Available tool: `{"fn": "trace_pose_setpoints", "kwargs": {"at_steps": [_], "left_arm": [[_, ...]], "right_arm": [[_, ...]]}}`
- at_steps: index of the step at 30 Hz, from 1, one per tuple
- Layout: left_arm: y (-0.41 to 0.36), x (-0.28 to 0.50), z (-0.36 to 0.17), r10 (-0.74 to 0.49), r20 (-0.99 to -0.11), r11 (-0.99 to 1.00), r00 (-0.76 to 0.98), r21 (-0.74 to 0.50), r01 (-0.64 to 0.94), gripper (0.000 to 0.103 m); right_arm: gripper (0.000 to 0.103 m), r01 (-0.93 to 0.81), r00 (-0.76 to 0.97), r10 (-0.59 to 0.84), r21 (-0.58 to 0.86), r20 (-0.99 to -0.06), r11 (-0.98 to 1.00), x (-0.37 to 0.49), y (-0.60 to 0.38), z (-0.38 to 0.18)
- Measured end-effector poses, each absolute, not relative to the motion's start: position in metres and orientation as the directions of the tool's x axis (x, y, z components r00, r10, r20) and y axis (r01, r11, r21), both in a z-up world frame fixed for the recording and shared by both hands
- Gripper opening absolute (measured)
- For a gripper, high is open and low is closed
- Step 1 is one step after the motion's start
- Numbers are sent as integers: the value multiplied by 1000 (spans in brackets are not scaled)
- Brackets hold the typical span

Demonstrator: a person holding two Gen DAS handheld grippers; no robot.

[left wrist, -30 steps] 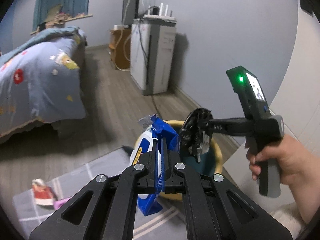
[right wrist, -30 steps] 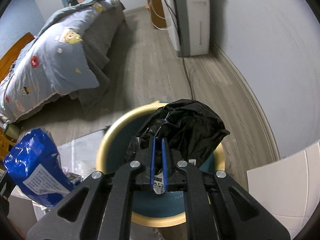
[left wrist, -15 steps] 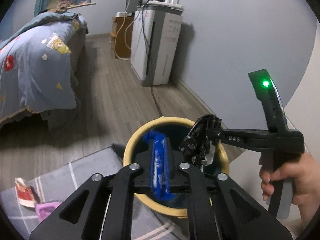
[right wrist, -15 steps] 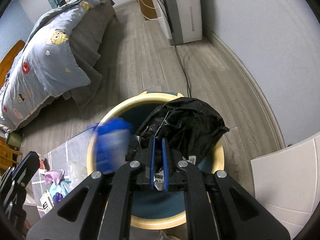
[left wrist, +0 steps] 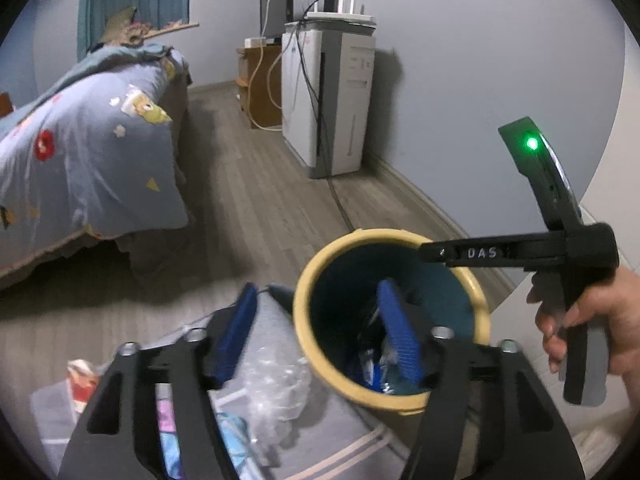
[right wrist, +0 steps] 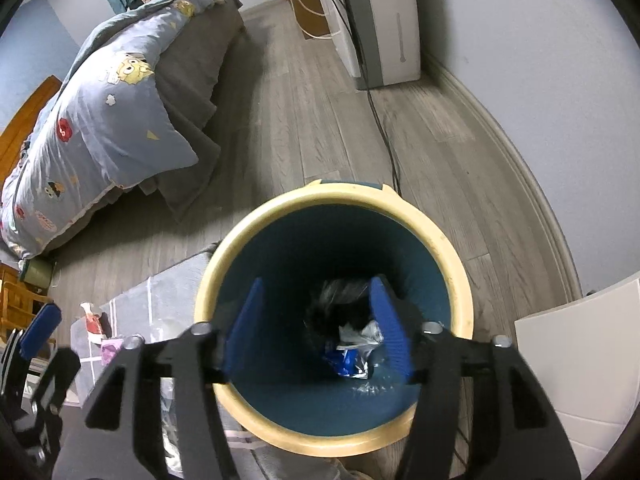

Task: Collect trash
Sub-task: 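Carry both items to the yellow-rimmed bin and release them inside, then grasp the red-and-white paper cup with the left gripper while the right grasps the clear plastic bag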

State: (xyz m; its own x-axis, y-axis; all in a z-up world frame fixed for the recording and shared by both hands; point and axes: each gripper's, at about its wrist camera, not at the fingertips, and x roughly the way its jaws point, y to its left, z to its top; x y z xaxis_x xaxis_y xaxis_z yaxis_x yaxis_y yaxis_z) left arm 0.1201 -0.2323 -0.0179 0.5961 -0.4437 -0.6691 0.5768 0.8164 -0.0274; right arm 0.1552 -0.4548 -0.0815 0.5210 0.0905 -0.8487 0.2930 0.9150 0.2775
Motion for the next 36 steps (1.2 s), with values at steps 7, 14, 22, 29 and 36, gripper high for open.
{"fn": "trace_pose_setpoints", "kwargs": {"at_steps": [7,14,22,29,36], "left_arm": [[-202,117,-10,-375,-664,874,647,-20,486,95],[-159,113,4,-303,-677,908,670,9,420,97],[-81,105,25,-167,-658,938,734,122,323,98],[-7,107,1,-109,-687,980,718,47,193,98],[10,112,-20,-18,-714,954,700,197,226,98]], "right_arm": [[97,328,538,3,214,-843,920,149,-444,-60],[97,348,533,-36,180,-845,920,144,-429,-46],[97,280,554,-20,164,-832,946,147,-387,-34],[97,241,536,39,198,-843,950,156,-351,-41],[97,178,514,51,165,-856,970,167,-308,-51]]}}
